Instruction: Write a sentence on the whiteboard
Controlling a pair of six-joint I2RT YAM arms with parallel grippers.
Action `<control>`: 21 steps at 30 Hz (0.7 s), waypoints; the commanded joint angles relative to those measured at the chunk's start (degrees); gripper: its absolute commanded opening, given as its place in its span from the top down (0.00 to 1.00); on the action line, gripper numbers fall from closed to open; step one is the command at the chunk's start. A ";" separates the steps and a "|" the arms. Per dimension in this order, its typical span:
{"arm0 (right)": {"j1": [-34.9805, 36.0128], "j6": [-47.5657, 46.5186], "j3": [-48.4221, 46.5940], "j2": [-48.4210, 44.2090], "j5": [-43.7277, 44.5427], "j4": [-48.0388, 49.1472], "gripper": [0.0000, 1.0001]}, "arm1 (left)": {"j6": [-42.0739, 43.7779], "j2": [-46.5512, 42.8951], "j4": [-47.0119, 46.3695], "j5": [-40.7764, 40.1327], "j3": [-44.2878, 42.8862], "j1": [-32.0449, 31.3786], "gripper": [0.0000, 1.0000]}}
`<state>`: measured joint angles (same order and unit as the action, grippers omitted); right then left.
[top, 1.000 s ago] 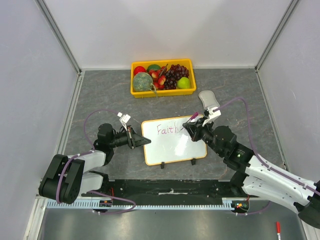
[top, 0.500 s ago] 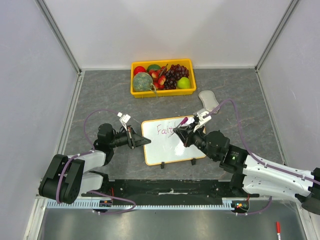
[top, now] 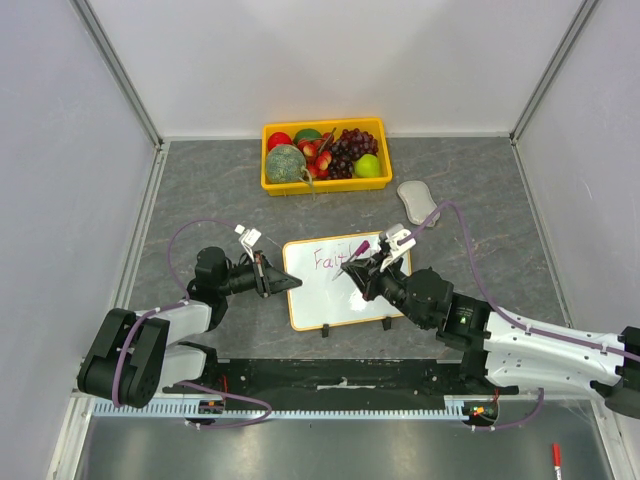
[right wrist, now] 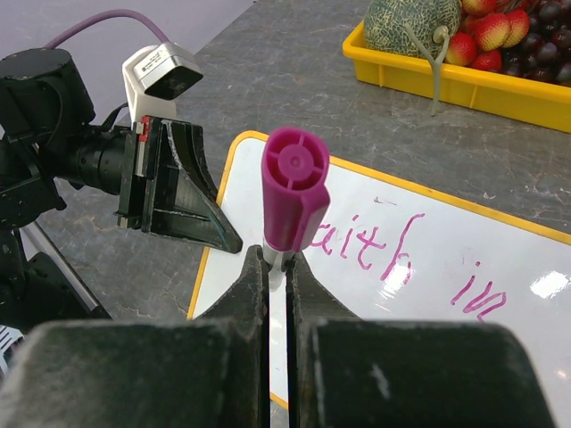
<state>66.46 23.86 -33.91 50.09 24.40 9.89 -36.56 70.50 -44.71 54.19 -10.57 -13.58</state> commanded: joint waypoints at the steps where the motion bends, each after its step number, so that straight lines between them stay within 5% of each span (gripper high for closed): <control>1: 0.52 -1.09 -1.95 -0.34 2.14 2.77 1.00 | 4.92 0.34 0.50 -4.45 -0.33 0.05 0.98; 21: 5.35 -3.29 -2.47 3.35 5.92 7.24 1.00 | 4.83 0.43 0.50 -4.54 -0.33 0.14 0.98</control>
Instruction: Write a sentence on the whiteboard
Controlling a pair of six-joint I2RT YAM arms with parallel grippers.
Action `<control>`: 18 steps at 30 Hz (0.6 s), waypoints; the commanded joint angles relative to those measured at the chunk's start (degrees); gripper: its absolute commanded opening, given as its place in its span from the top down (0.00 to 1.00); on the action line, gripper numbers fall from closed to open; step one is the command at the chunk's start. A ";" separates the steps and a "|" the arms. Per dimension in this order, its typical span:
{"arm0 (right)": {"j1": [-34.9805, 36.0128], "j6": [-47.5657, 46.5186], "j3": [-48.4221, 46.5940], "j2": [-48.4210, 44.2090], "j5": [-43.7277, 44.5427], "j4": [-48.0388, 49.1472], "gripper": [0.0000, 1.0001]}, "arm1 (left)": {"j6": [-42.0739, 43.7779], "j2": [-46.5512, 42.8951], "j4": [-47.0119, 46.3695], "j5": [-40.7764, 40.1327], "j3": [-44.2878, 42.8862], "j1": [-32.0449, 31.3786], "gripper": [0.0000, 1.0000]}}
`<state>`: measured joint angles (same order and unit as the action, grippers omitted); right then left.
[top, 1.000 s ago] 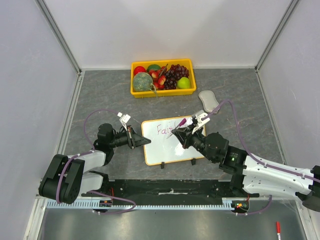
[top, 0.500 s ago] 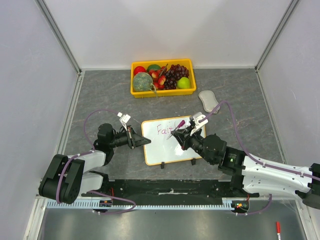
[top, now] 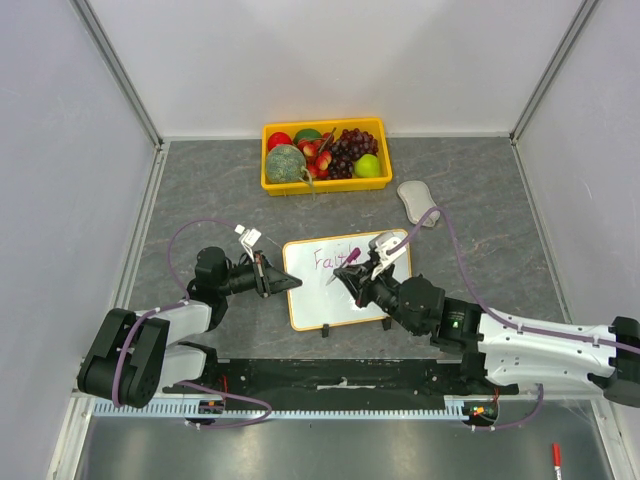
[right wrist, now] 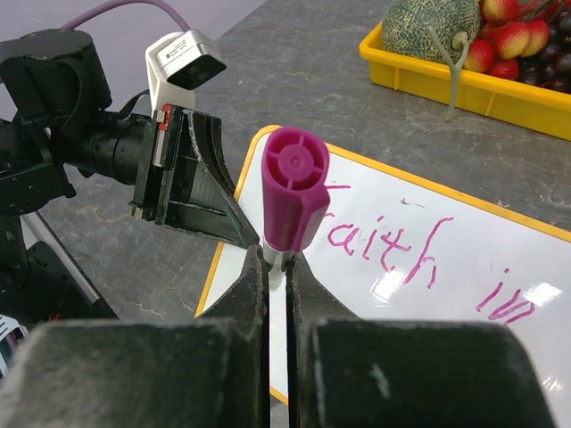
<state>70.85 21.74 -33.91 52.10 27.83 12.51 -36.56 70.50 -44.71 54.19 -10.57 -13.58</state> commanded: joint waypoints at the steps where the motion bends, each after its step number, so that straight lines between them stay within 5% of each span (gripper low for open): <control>1: 1.22 -1.43 -2.65 1.78 2.66 5.06 1.00 | 4.91 0.43 0.50 -4.54 -0.33 0.14 0.98; 18: 1.40 -0.47 -1.42 10.92 6.27 14.81 1.00 | 4.83 0.60 0.50 -4.19 -0.33 0.14 0.98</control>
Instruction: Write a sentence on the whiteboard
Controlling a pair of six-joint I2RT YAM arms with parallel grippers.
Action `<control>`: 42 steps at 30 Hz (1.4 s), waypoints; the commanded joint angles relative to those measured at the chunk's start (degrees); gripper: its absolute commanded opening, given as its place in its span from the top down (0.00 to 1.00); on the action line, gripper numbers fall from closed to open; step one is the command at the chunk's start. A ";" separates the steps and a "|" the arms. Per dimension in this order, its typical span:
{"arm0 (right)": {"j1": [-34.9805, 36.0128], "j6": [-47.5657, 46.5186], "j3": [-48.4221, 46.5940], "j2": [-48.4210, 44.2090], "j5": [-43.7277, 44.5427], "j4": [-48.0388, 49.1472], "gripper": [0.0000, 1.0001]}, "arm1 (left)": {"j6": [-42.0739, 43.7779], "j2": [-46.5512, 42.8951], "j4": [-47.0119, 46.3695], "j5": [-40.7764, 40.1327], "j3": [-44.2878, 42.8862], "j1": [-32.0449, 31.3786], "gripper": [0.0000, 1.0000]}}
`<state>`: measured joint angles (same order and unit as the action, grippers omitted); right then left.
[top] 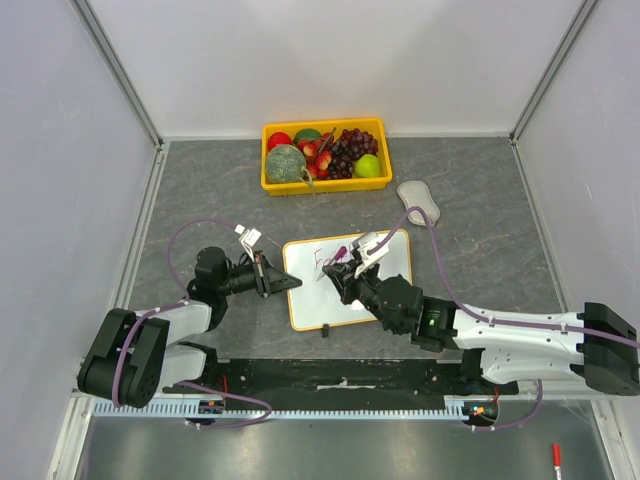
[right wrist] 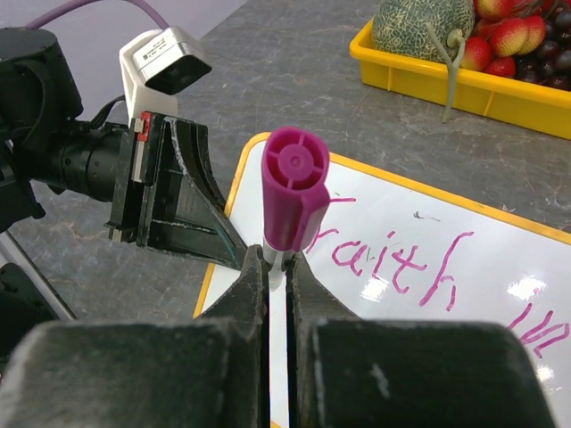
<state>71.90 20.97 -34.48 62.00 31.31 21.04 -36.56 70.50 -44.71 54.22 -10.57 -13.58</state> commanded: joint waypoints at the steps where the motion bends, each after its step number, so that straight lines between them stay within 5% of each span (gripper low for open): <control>1: 0.35 0.21 -0.94 1.54 2.79 6.73 1.00 | 4.83 0.43 0.50 -4.21 -0.33 0.22 0.98; 42: 0.17 2.32 3.63 8.41 7.10 9.73 1.00 | 4.83 0.34 0.41 -4.29 -0.33 0.14 0.98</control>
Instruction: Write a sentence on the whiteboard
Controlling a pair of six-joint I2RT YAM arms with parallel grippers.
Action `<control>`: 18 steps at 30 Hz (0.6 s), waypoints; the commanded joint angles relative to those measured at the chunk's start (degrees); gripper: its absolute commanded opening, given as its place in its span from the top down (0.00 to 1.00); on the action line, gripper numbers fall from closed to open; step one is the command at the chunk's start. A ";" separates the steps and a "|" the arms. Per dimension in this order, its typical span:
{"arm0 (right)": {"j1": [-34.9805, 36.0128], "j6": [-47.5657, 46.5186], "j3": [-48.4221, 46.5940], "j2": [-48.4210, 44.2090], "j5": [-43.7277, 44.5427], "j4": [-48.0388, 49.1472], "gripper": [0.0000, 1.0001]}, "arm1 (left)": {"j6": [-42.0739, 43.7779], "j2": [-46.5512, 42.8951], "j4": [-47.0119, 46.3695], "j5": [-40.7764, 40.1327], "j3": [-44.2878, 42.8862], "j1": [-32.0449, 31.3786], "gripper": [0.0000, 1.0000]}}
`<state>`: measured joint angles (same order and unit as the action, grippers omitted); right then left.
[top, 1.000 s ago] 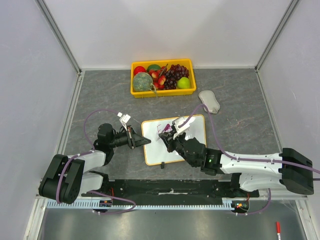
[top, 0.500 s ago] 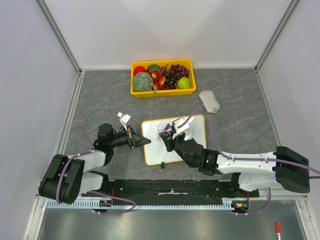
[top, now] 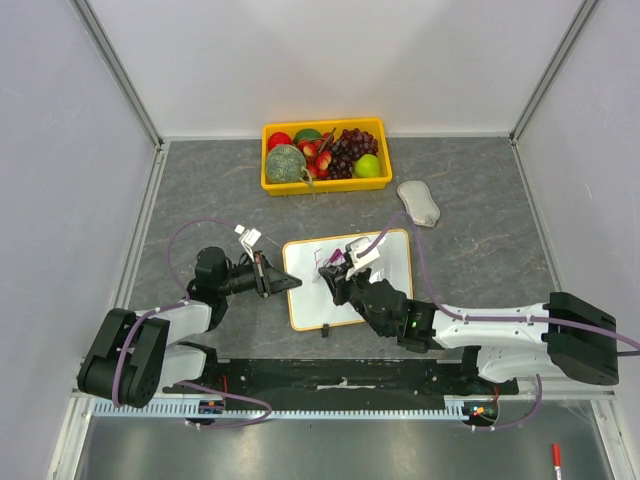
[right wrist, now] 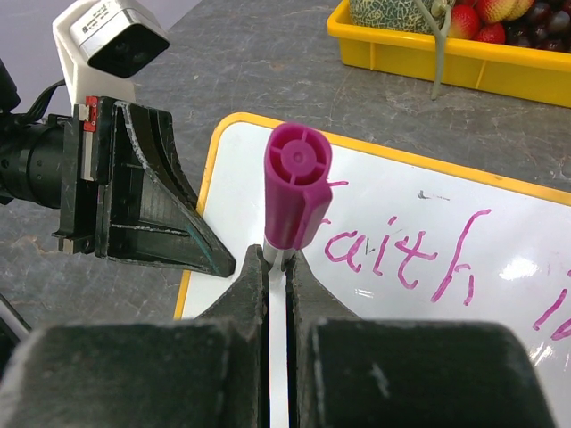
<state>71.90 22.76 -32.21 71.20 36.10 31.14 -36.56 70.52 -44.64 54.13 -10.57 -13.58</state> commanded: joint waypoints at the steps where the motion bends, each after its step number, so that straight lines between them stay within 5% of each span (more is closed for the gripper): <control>1: 0.17 0.61 1.53 -1.06 2.22 -0.72 1.00 | 4.74 0.49 0.35 -4.21 -0.33 0.14 0.98; 18: 0.17 1.58 1.62 -7.47 1.34 -3.54 1.00 | 4.83 0.49 0.35 -4.21 -0.33 0.14 0.98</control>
<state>71.90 23.97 -29.61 66.54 35.94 27.77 -36.56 70.52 -44.69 54.19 -10.57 -13.58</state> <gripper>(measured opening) 0.041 0.073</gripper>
